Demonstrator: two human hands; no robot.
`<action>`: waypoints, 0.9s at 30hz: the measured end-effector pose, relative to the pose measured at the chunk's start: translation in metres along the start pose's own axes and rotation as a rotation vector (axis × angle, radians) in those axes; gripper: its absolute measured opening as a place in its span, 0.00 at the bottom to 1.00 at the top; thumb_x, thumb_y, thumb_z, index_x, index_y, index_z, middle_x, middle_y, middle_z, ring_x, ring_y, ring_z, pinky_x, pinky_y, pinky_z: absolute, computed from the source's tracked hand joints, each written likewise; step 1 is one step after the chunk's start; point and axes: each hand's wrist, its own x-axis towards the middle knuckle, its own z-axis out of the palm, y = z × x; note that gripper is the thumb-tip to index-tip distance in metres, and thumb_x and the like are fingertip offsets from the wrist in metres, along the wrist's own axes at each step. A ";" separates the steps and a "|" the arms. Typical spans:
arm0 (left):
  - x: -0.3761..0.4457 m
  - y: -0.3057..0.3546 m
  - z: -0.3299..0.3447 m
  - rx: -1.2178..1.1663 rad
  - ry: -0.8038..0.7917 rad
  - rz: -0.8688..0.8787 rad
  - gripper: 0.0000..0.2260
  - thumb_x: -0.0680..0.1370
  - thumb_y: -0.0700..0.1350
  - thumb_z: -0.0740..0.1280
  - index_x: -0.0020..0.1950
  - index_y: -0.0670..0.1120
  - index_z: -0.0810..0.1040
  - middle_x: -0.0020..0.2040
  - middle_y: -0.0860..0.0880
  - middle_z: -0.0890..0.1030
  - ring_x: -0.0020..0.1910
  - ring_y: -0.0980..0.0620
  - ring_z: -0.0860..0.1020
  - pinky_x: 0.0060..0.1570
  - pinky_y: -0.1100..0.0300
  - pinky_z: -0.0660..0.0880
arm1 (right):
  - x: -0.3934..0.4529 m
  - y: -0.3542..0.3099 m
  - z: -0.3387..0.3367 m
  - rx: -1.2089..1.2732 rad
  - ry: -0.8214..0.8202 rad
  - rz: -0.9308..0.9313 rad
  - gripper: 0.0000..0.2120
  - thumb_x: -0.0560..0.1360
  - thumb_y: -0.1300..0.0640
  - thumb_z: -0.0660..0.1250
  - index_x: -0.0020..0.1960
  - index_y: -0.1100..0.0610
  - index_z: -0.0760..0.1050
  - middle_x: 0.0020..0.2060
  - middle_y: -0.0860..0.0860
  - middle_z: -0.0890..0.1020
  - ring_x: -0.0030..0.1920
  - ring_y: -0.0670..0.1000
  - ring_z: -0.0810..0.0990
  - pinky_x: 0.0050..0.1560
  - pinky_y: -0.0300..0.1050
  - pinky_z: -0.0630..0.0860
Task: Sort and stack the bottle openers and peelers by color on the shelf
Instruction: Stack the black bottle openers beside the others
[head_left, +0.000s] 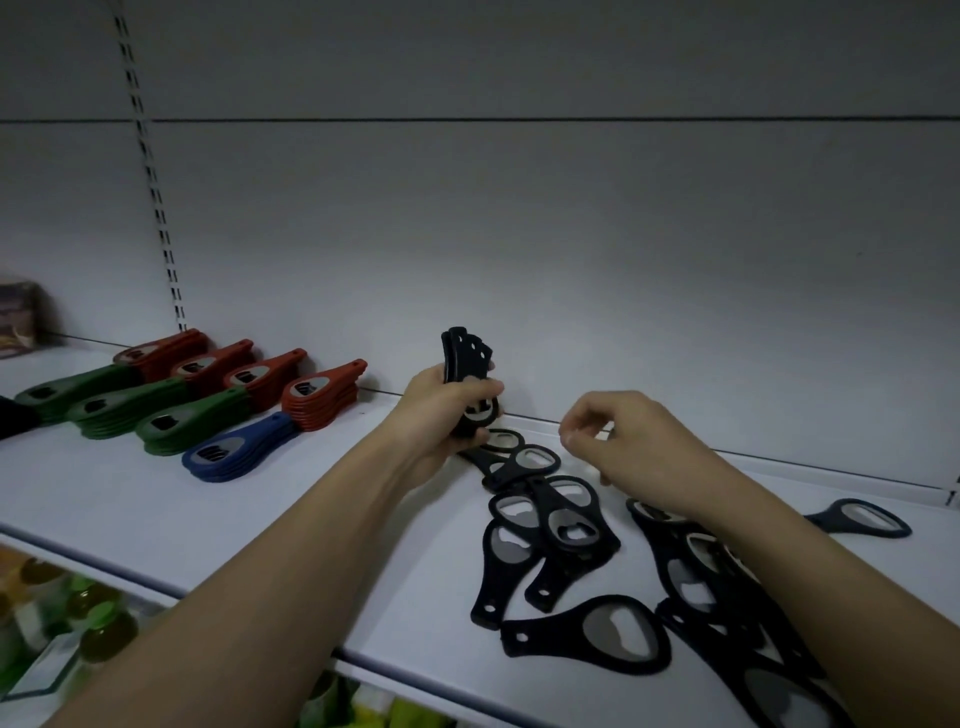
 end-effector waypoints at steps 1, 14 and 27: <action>0.001 0.000 -0.001 -0.013 0.002 -0.013 0.09 0.77 0.36 0.69 0.55 0.44 0.78 0.45 0.46 0.79 0.39 0.51 0.80 0.30 0.62 0.74 | -0.001 0.000 -0.001 -0.010 -0.020 0.007 0.05 0.78 0.53 0.66 0.45 0.49 0.79 0.45 0.46 0.81 0.35 0.45 0.77 0.37 0.39 0.70; -0.006 0.000 0.004 0.136 -0.059 -0.046 0.08 0.79 0.42 0.68 0.55 0.41 0.75 0.47 0.44 0.80 0.40 0.44 0.83 0.25 0.61 0.73 | -0.010 -0.019 0.016 -0.113 -0.216 0.058 0.15 0.69 0.48 0.75 0.49 0.48 0.71 0.39 0.47 0.83 0.37 0.46 0.79 0.40 0.42 0.75; -0.013 0.003 0.007 0.148 -0.181 -0.036 0.18 0.79 0.52 0.67 0.63 0.41 0.73 0.45 0.45 0.82 0.38 0.45 0.82 0.24 0.61 0.69 | -0.008 -0.026 -0.015 0.582 0.002 0.217 0.06 0.74 0.63 0.69 0.50 0.61 0.79 0.37 0.56 0.81 0.29 0.49 0.78 0.33 0.41 0.76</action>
